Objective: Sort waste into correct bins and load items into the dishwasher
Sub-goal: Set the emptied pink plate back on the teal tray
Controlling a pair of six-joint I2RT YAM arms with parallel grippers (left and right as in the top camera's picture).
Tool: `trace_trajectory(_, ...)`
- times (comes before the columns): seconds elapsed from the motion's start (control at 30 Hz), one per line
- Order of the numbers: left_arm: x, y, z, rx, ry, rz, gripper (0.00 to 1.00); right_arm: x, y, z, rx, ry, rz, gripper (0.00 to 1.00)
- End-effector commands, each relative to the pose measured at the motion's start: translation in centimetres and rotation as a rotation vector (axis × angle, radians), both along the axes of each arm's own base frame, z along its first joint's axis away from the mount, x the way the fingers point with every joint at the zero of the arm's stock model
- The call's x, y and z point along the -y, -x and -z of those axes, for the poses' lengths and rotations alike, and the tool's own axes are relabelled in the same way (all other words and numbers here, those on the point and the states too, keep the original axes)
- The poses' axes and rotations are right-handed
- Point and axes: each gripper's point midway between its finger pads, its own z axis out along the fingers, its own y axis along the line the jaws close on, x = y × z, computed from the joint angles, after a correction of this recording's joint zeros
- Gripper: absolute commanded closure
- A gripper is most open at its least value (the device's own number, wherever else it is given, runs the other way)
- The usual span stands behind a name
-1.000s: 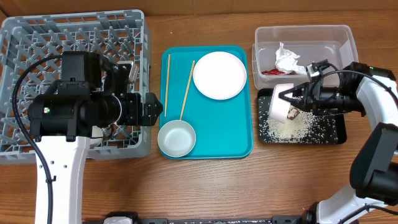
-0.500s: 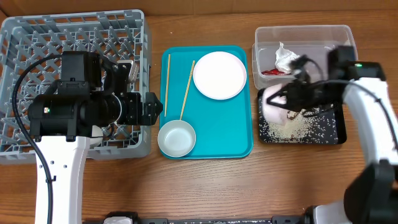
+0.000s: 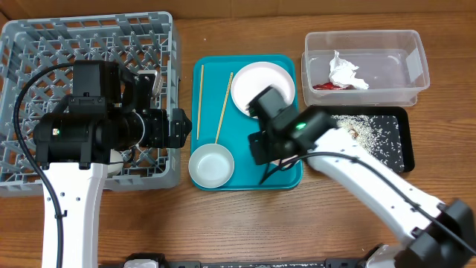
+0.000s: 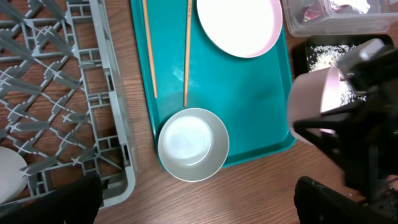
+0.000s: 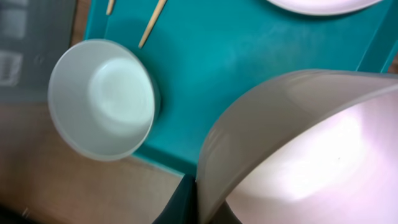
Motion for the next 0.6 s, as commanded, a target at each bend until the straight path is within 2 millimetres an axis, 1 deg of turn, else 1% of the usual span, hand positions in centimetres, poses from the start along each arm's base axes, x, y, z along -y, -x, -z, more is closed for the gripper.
trace_trajectory(0.0,-0.2,-0.2,-0.2,0.009,-0.007,-0.011,0.00,0.4,-2.2,1.0,0.082,0.079,0.131,0.96)
trace_trajectory(0.13,-0.2,-0.3,-0.2,0.015,-0.006,-0.011,0.00,-0.4,-2.7,3.6,0.051,0.104,0.123,0.96)
trace_trajectory(0.2,-0.1,-0.5,-0.4,0.025,-0.002,-0.009,0.01,-0.6,-2.5,4.5,0.024,0.106,0.116,0.96)
trace_trajectory(0.23,-0.1,-0.6,-0.4,0.029,0.001,-0.008,0.00,-0.9,-2.3,4.8,0.006,0.097,0.109,0.96)
trace_trajectory(0.33,0.0,-0.7,-0.5,0.036,0.004,-0.006,0.00,-1.5,-1.8,4.9,-0.023,0.070,0.097,0.95)
trace_trajectory(0.37,0.0,-0.8,-0.5,0.037,0.004,-0.006,0.00,-1.6,-1.7,4.9,-0.028,0.064,0.095,0.93)
trace_trajectory(0.4,0.0,-0.8,-0.6,0.040,0.005,-0.006,0.00,-1.7,-1.6,4.9,-0.036,0.056,0.092,0.89)
trace_trajectory(0.5,0.0,-0.9,-0.6,0.044,0.004,-0.006,0.00,-2.0,-1.3,4.7,-0.050,0.040,0.087,0.68)
trace_trajectory(0.53,0.0,-0.9,-0.6,0.045,0.005,-0.006,0.00,-1.9,-1.4,4.6,-0.050,0.035,0.096,0.63)
trace_trajectory(0.57,0.0,-0.9,-0.6,0.045,0.004,-0.005,0.00,-1.7,-1.6,4.2,-0.046,0.030,0.102,0.60)
